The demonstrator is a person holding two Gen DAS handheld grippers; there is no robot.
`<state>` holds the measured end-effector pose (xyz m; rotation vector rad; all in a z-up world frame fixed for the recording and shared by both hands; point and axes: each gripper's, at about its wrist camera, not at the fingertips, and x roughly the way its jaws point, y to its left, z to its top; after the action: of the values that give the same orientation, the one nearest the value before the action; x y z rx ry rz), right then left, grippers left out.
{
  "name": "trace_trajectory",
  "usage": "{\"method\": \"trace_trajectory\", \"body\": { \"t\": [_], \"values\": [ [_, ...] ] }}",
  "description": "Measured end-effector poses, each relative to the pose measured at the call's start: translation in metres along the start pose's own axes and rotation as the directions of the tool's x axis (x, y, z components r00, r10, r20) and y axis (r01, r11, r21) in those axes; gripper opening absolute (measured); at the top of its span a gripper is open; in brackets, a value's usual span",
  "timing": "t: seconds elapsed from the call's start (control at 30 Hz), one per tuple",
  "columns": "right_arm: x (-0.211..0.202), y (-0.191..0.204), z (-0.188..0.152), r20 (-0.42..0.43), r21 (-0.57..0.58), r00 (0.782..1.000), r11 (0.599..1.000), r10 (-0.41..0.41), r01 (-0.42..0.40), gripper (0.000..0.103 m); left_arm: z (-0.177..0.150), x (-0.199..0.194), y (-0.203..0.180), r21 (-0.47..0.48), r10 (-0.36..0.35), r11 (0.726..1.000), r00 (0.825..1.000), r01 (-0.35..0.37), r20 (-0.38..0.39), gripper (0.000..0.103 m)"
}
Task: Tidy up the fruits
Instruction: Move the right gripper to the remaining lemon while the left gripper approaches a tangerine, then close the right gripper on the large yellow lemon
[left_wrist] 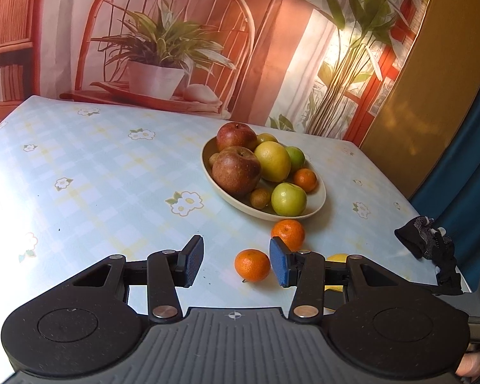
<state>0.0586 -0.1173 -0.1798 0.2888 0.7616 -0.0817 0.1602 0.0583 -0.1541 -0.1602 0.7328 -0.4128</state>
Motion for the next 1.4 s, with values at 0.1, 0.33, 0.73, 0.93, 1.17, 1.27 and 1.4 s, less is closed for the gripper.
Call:
{"method": "trace_trajectory", "body": {
  "t": [0.1,0.33,0.73,0.93,1.17,1.27,1.4],
  "values": [
    [0.001,0.007,-0.002,-0.001,-0.053,1.0,0.998,0.019,-0.019,0.05,0.0,0.003,0.002,-0.031,-0.027,0.999,1.0,0.027,-0.014,0.047],
    [0.003,0.028,-0.005,0.009,-0.198,1.0,0.98,0.016,-0.014,0.051,0.002,0.023,-0.007,-0.055,-0.101,0.994,0.992,0.097,-0.075,0.047],
    [-0.001,0.01,-0.005,-0.014,-0.156,0.996,0.984,0.085,-0.086,0.05,0.006,0.071,-0.038,-0.07,-0.229,0.973,0.951,0.219,-0.207,0.047],
    [-0.004,-0.002,-0.009,-0.036,-0.114,0.991,0.985,0.128,-0.131,0.05,0.001,0.079,-0.045,-0.062,-0.277,0.961,0.93,0.27,-0.241,0.047],
    [-0.012,-0.016,-0.011,-0.045,-0.056,0.984,0.983,0.172,-0.175,0.046,-0.002,0.083,-0.052,-0.052,-0.292,0.956,0.924,0.288,-0.248,0.048],
    [-0.016,-0.019,-0.013,-0.044,-0.051,0.983,0.982,0.181,-0.183,0.044,-0.003,0.082,-0.054,-0.041,-0.282,0.959,0.929,0.281,-0.241,0.048],
    [-0.018,-0.021,-0.013,-0.044,-0.052,0.981,0.98,0.19,-0.192,0.043,-0.002,0.081,-0.054,-0.039,-0.277,0.96,0.931,0.276,-0.239,0.048]
  ]
}}
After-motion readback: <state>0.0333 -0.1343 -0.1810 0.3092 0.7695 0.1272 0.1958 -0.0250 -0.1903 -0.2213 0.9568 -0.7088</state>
